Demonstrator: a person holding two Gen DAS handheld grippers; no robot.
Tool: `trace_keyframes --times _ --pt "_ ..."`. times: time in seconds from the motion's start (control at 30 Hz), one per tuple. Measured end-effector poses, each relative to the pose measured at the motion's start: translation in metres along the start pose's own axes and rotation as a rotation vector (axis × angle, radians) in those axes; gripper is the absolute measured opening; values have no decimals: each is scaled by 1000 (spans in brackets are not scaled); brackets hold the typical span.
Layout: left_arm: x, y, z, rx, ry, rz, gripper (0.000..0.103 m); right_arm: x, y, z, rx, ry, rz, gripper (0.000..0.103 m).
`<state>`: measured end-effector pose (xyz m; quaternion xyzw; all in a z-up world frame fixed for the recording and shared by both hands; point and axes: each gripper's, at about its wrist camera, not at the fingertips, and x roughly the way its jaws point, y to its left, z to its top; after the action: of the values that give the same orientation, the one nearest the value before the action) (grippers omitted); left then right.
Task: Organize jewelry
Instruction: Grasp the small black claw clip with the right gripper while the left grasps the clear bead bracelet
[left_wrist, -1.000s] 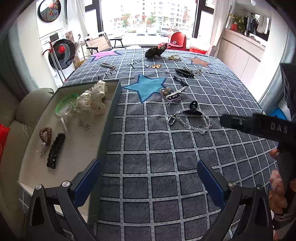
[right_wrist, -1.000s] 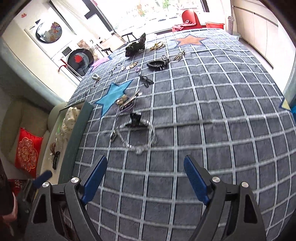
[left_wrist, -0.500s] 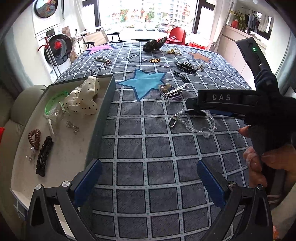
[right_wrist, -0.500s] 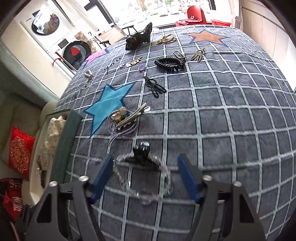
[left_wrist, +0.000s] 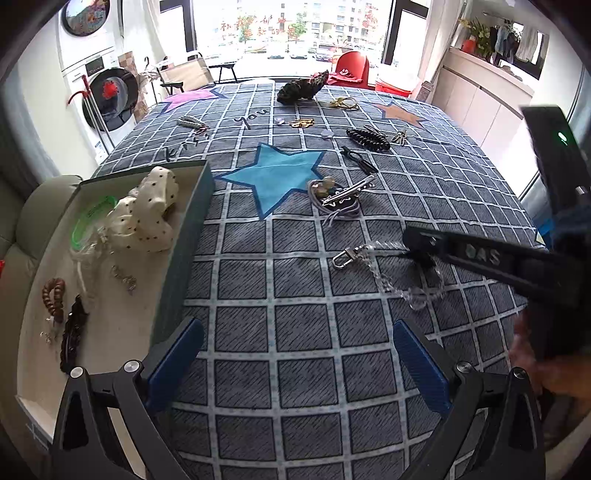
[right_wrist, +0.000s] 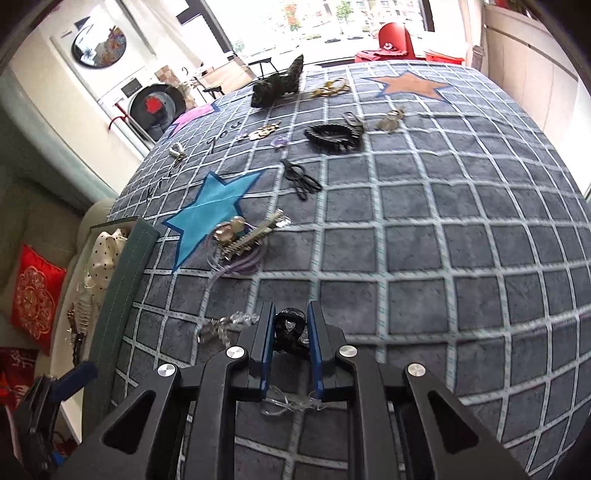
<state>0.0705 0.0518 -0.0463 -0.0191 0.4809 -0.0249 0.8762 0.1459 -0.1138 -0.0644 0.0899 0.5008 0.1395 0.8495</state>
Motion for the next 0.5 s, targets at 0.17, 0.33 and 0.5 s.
trace_keyframes --times 0.17,0.33,0.5 --pt "15 -4 19 -37 13 -38 103 -18 -20 -8 39 -29 16 19" --pt "33 -12 34 -39 35 -42 91 -38 -36 -14 78 -70 45 19" --pt "41 -31 35 9 47 -66 91 -54 -52 -23 118 -97 70 19"
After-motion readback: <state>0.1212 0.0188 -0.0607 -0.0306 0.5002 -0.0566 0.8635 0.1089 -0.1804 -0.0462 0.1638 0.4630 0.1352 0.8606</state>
